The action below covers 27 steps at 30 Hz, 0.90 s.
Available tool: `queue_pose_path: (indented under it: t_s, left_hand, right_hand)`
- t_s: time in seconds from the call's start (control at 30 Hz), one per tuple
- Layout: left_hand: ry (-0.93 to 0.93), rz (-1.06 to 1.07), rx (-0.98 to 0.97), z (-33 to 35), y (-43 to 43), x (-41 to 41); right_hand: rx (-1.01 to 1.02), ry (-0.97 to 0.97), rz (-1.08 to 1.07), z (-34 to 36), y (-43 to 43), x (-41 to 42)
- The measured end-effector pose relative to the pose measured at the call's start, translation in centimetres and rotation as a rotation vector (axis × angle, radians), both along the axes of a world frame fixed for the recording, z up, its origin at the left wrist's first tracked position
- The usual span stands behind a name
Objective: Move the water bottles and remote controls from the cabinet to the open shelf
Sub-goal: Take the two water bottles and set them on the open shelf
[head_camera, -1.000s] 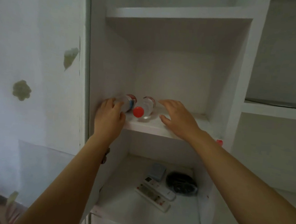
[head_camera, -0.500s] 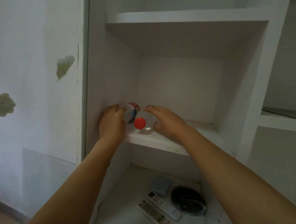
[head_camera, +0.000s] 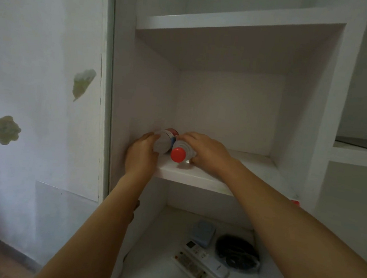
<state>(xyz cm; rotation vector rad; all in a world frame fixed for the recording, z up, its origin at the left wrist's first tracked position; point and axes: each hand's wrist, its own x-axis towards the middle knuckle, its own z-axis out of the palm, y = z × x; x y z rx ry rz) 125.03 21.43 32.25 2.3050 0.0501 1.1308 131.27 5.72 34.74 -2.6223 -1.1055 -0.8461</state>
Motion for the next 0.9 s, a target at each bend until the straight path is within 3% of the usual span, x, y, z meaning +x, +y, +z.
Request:
queue_pose_path:
  t_s: [0.17,0.9]
  left_hand:
    - [-0.012,0.012,-0.044,-0.3,-0.2,-0.8]
    - [-0.178,-0.082,0.116,-1.8,-2.5,-4.7]
  right_hand:
    - [-0.043,-0.042,-0.052,-0.2,-1.1,-0.6]
    - [-0.098,0.014,-0.113,0.5,-5.8,-6.5]
